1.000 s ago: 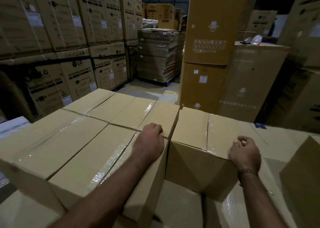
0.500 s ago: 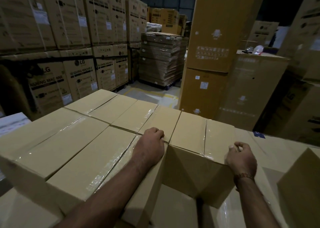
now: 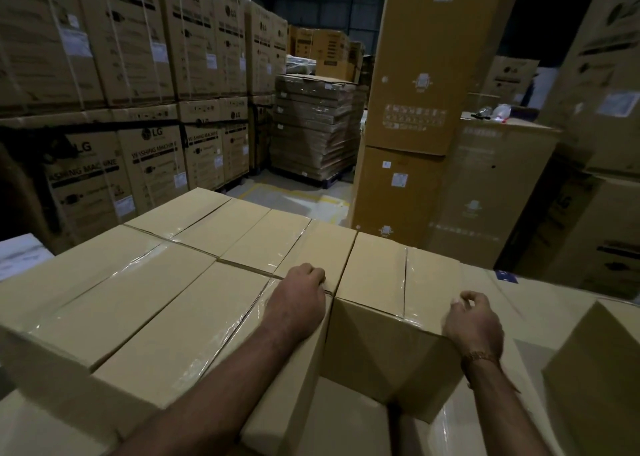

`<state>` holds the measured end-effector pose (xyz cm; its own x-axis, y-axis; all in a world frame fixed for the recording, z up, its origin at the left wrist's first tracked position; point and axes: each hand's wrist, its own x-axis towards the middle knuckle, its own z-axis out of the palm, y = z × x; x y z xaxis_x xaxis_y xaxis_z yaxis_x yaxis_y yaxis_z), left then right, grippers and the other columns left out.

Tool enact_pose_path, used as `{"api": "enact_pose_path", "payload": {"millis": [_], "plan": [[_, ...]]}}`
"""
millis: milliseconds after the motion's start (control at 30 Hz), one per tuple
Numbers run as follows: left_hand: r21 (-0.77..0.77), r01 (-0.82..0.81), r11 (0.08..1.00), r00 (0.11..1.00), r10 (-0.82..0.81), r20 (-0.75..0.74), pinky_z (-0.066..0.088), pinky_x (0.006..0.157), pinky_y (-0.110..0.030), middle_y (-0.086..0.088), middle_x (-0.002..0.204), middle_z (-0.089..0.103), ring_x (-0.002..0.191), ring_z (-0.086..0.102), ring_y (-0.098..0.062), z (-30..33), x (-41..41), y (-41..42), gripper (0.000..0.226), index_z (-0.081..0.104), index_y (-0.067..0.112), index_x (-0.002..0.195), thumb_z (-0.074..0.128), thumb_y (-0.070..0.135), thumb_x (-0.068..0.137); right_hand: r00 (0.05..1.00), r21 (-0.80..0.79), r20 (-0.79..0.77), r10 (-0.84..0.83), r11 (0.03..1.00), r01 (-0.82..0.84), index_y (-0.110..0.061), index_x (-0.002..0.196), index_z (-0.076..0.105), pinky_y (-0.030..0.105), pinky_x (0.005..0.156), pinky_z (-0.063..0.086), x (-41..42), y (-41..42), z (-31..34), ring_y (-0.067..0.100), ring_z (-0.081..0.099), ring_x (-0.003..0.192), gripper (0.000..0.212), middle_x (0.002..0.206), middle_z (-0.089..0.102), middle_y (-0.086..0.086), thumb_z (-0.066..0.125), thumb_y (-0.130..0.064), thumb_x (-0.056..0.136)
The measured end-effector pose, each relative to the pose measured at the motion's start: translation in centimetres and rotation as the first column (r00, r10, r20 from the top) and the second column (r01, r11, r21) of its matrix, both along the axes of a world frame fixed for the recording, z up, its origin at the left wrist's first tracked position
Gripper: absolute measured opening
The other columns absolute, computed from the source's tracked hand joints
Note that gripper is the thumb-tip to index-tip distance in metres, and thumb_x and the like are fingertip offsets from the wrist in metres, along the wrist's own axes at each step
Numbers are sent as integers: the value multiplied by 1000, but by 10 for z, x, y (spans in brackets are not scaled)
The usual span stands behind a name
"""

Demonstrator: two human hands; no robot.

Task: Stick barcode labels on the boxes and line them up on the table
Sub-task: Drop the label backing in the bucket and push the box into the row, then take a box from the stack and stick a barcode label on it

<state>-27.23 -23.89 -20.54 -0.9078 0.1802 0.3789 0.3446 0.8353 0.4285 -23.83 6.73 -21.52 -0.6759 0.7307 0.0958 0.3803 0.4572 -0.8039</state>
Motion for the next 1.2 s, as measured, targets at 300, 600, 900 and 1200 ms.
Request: {"api": "enact_pose_path", "payload": {"millis": [300,600,900,1200], "plan": [[-113,25,993,997,-16,79,52,91,-42,-4,119,62,108,57,-24,26,14,1,29,63,16,121,45,36,110,996,184,83,39,981,-54,-18,142,59,51,100,53,26,-8,35,37,58,125,42,139,59,15,66,-30,103],[-42,64,997,997,-66,-37,53,100,-42,2,135,65,122,58,-20,49,73,18,37,63,25,137,60,40,103,993,285,115,15,957,-48,-19,136,65,45,100,54,108,-7,71,32,58,123,37,138,59,12,66,-31,102],[-51,181,982,973,-186,-136,49,107,-45,0,139,63,133,51,-23,91,154,94,44,60,25,141,64,43,101,992,333,113,53,939,-88,-19,129,71,31,89,46,209,27,97,29,63,119,33,132,68,9,67,-36,101],[-30,311,950,942,-313,-123,49,106,-45,0,142,62,132,52,-24,95,236,211,48,58,24,144,61,45,102,993,268,75,88,958,-105,-27,122,72,48,99,58,303,83,107,22,66,112,30,123,71,0,66,-42,97]]}}
